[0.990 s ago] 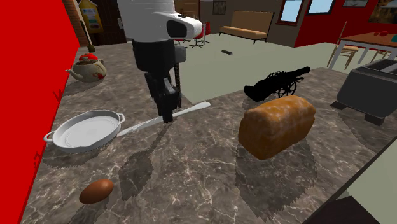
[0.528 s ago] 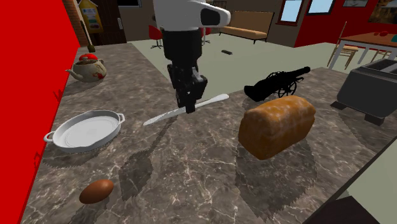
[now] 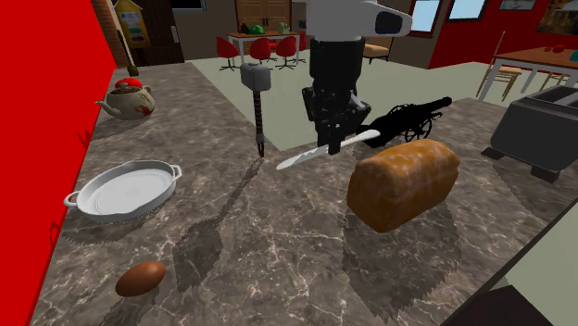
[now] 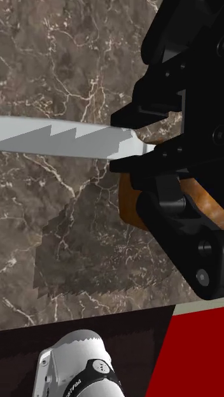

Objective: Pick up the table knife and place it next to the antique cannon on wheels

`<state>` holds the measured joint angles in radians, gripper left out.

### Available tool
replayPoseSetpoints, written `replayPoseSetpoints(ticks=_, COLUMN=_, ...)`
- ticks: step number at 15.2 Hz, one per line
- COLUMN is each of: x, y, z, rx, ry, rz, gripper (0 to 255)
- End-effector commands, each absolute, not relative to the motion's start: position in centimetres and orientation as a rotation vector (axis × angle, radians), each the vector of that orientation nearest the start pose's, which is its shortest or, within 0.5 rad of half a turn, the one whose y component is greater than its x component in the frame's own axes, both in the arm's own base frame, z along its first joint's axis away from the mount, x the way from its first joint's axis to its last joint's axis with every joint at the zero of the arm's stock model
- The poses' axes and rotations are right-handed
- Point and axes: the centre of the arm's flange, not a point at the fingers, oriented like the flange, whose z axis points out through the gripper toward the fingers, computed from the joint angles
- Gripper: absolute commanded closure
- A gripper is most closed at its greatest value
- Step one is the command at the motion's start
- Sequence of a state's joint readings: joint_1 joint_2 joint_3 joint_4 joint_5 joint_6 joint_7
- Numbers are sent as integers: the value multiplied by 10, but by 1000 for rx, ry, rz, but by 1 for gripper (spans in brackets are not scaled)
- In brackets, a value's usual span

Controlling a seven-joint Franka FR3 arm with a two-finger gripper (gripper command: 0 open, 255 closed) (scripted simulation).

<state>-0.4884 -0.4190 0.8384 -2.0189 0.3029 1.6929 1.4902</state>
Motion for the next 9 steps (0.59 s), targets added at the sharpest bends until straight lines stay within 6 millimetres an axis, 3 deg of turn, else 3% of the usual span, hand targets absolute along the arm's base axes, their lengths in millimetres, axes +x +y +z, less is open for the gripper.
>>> replayPoseSetpoints(ticks=1, x=415, y=209, z=555, rx=-2587, ry=1830, rz=20, gripper=255)
replayPoseSetpoints(ticks=9, x=425, y=103, z=555, rx=-2587, ry=1830, rz=20, gripper=255)
